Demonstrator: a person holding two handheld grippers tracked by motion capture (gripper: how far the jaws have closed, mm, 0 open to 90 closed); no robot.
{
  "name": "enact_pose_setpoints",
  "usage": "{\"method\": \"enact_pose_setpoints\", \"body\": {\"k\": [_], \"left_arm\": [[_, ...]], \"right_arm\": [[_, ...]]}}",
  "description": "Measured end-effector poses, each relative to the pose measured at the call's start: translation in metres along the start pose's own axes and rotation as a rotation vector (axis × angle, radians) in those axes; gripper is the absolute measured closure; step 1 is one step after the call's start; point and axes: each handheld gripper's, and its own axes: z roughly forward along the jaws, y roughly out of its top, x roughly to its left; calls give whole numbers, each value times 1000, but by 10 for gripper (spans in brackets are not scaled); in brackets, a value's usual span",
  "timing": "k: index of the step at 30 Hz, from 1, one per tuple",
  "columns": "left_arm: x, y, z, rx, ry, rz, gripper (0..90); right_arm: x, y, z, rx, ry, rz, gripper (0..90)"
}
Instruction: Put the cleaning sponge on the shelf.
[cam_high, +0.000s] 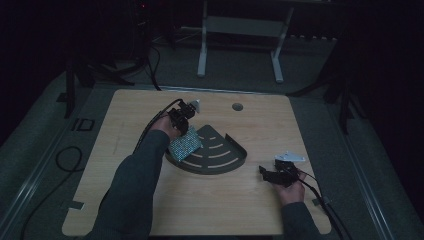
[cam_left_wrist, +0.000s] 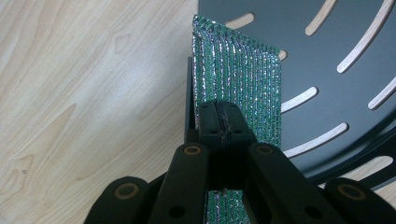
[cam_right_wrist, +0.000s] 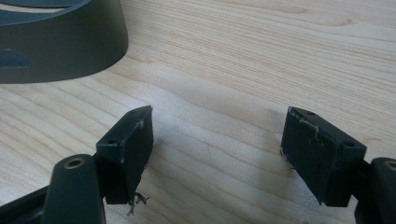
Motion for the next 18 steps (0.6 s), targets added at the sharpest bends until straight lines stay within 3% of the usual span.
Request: {"method": "enact_pose_setpoints", "body": {"k": [18], "left_arm": [[5, -8, 15, 7, -6, -5, 894]], "right_arm": [[0, 0, 0, 0, 0, 0, 247]]}}
